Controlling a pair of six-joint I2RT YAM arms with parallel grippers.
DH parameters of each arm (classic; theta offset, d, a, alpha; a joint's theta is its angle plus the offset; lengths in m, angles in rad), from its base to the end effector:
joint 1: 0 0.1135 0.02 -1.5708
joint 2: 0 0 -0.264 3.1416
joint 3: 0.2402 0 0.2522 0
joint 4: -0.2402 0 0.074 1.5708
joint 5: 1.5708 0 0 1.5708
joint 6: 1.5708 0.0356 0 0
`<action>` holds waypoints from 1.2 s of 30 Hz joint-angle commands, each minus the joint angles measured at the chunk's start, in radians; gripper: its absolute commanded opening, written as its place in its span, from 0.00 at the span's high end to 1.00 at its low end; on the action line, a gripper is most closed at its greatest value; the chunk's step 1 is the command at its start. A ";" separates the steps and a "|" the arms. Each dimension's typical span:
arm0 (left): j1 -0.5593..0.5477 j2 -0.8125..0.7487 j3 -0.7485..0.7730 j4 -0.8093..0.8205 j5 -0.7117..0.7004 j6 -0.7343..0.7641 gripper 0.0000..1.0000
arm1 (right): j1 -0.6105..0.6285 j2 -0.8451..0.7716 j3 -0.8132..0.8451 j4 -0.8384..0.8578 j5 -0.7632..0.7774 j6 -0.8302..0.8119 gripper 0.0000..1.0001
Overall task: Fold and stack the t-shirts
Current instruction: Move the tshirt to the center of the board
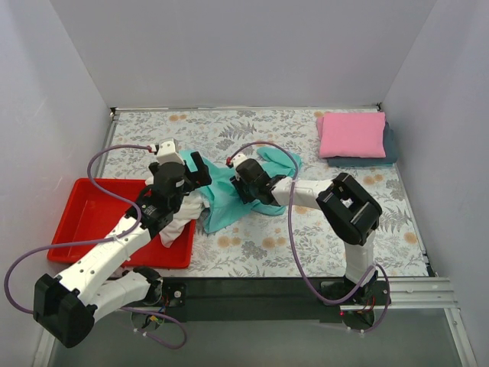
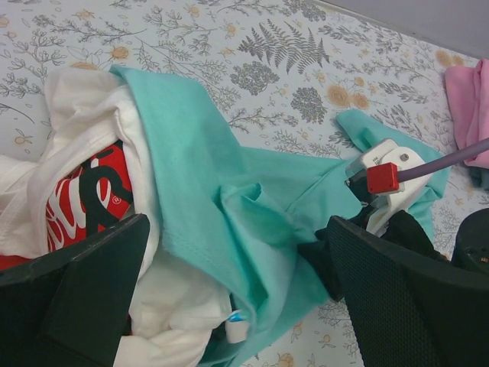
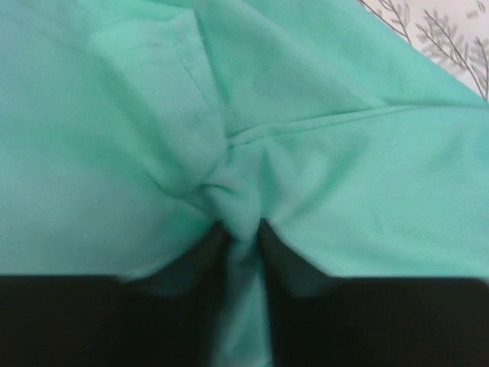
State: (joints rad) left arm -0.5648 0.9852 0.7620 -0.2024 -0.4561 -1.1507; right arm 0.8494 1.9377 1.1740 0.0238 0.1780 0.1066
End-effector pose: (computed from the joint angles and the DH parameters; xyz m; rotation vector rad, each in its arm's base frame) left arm 0.1966 -0.1060 0.2941 -0.8595 1.8189 -0.6681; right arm 0.2779 0.3064 0.1603 -0.7541 2.1869 0.2859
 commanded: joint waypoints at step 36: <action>-0.139 0.237 0.053 -0.187 -0.095 0.019 0.45 | -0.214 -0.388 -0.171 -0.223 0.115 0.059 0.99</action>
State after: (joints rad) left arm -0.6964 1.2606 0.7883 -0.3408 -0.4862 -1.0988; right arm 0.6327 1.5856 1.0161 -0.2283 0.3107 0.1543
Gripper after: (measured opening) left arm 0.649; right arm 0.015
